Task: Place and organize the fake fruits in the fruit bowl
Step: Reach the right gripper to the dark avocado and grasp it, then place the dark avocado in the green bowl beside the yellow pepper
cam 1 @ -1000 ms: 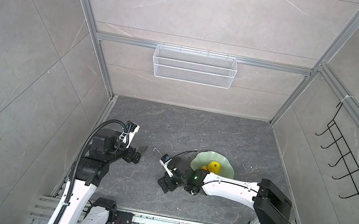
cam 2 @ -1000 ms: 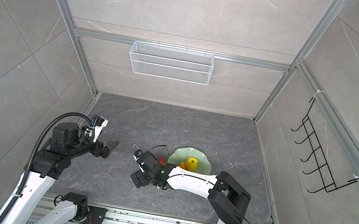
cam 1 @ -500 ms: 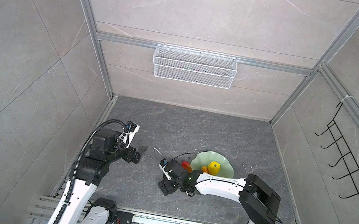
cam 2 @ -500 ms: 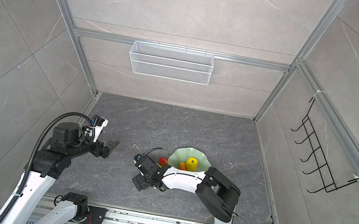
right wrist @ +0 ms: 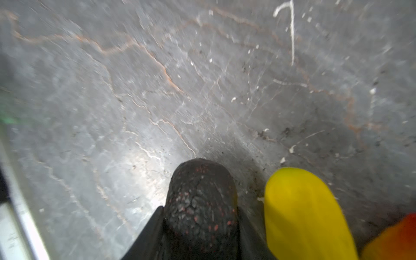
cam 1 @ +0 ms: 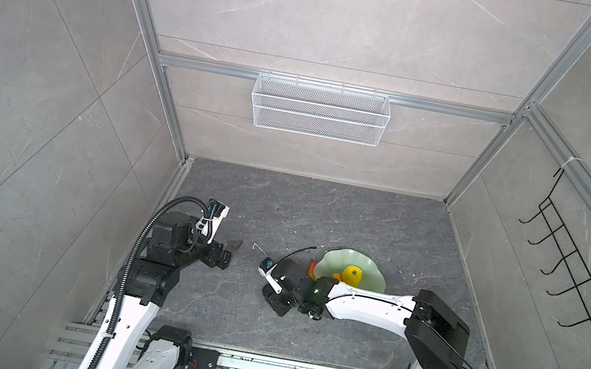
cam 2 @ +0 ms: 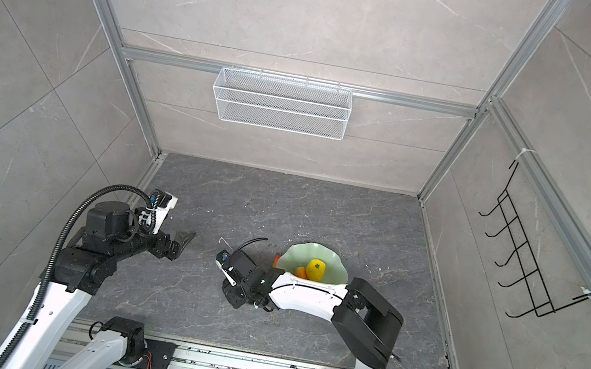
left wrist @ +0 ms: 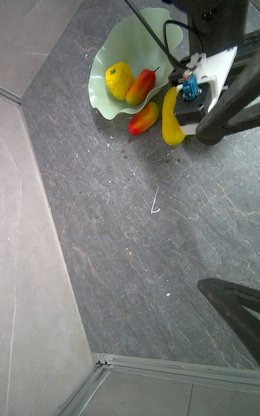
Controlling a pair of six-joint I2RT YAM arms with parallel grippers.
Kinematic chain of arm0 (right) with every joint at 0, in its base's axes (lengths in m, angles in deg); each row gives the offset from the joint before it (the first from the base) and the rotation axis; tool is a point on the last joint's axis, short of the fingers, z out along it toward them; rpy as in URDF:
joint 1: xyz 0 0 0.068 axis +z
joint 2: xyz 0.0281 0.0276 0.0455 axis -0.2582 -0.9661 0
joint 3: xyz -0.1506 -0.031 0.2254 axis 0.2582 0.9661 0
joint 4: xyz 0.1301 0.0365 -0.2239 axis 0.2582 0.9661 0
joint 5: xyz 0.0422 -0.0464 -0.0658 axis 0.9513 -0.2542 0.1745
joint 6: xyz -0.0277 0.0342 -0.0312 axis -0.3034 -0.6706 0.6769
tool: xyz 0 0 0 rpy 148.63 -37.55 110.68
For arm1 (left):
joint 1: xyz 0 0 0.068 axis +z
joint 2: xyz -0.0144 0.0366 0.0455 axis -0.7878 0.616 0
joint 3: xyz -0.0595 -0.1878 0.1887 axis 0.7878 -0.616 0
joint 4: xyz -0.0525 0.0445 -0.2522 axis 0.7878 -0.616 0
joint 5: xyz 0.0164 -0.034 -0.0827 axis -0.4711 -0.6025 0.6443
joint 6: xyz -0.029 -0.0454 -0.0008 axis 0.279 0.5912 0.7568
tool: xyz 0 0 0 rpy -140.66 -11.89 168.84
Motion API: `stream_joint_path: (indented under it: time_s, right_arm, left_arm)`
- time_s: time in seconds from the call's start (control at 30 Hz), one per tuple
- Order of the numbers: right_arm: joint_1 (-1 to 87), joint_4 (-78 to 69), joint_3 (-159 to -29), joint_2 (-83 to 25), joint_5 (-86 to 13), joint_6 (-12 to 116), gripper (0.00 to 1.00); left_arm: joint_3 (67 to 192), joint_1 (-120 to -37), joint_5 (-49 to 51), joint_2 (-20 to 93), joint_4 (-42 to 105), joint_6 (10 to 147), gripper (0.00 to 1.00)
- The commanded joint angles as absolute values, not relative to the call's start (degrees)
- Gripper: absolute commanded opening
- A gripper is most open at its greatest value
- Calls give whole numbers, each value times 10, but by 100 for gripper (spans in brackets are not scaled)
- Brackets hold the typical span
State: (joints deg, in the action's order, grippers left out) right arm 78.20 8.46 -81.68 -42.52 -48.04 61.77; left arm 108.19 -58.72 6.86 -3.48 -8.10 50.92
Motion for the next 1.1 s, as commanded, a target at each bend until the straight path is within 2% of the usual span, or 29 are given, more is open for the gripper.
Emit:
stream_joint_path:
  time_s: [0.0, 0.13, 0.33, 0.57, 0.67, 0.83, 1.07]
  right_arm:
    - [765, 98, -828, -356, -474, 636, 34]
    - [712, 114, -807, -273, -483, 621, 33]
    - [605, 176, -750, -164, -585, 545, 32]
    - [534, 270, -698, -67, -668, 485, 31]
    - [511, 285, -663, -52, -691, 448, 22]
    - [495, 246, -602, -51, -695, 399, 25]
    - [491, 184, -575, -104, -669, 367, 26]
  left_arm:
    - [1101, -585, 70, -43, -73, 510, 100]
    - [1100, -585, 70, -45, -74, 510, 100]
    - [1101, -585, 69, -46, -74, 511, 100]
    - [1102, -585, 71, -43, -75, 511, 100]
    - [1101, -585, 72, -44, -75, 511, 100]
    - [1102, -585, 72, -44, -75, 511, 100]
    - [1101, -585, 71, -44, -74, 511, 100]
